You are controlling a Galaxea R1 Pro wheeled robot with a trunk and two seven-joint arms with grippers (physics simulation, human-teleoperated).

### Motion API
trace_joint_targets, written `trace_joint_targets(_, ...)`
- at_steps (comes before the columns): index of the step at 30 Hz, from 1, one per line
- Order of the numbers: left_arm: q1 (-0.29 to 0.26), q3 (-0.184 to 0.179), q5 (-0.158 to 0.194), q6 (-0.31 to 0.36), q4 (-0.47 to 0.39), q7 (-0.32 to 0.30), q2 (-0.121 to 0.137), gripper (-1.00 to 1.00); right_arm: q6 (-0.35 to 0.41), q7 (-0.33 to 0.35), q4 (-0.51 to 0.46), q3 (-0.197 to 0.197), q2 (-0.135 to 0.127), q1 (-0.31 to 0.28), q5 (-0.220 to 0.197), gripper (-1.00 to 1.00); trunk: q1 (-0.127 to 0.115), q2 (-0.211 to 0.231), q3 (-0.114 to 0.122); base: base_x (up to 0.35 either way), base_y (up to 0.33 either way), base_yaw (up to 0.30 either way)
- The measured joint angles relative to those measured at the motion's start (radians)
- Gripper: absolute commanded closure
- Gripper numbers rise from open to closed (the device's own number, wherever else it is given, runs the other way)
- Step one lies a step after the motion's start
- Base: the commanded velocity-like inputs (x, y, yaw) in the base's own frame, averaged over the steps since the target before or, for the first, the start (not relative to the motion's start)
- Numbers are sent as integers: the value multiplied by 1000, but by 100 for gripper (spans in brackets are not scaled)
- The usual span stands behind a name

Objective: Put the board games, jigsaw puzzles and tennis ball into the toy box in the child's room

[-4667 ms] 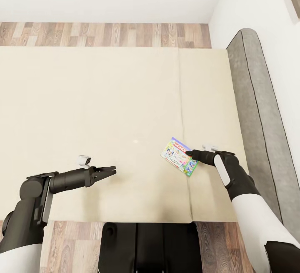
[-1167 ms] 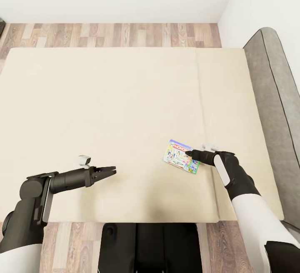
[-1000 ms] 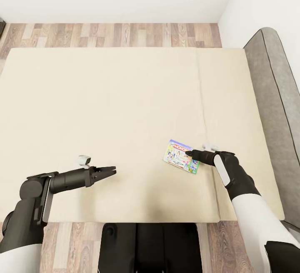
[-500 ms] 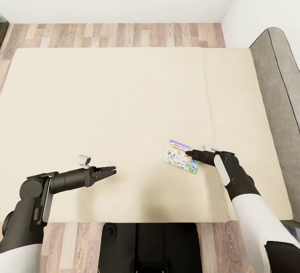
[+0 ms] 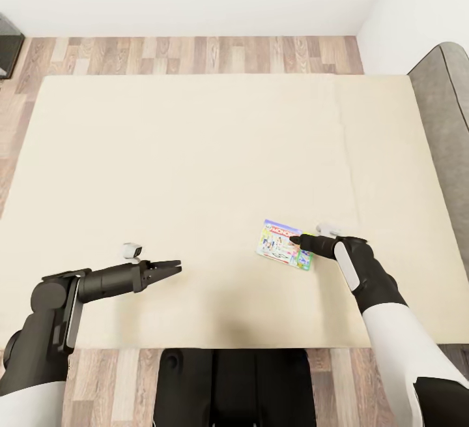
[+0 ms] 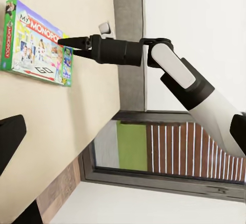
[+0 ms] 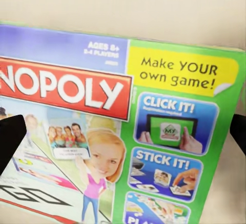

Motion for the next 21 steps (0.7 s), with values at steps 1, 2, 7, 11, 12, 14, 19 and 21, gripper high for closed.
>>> trace_joint_targets(1, 0, 0, 0, 0, 0, 0, 0, -100, 0, 0, 0, 0, 0, 0, 4, -100, 0, 0, 0, 0, 263, 0)
trace_joint_targets(2, 0, 0, 0, 0, 0, 0, 0, -100, 0, 0, 0, 0, 0, 0, -1, -100, 0, 0, 0, 0, 263, 0)
trace_joint_targets(7, 0, 0, 0, 0, 0, 0, 0, -100, 1, 0, 0, 0, 0, 0, 1, -100, 0, 0, 0, 0, 263, 0)
trace_joint_targets(11, 0, 0, 0, 0, 0, 0, 0, -100, 1, 0, 0, 0, 0, 0, 1, -100, 0, 0, 0, 0, 262, 0)
trace_joint_targets(12, 0, 0, 0, 0, 0, 0, 0, -100, 1, 0, 0, 0, 0, 0, 1, -100, 0, 0, 0, 0, 263, 0)
trace_joint_targets(14, 0, 0, 0, 0, 0, 0, 0, -100, 1, 0, 0, 0, 0, 0, 1, -100, 0, 0, 0, 0, 263, 0)
trace_joint_targets(19, 0, 0, 0, 0, 0, 0, 0, -100, 1, 0, 0, 0, 0, 0, 1, -100, 0, 0, 0, 0, 263, 0)
trace_joint_targets(21, 0, 0, 0, 0, 1, 0, 0, -100, 1, 0, 0, 0, 0, 0, 1, -100, 0, 0, 0, 0, 263, 0)
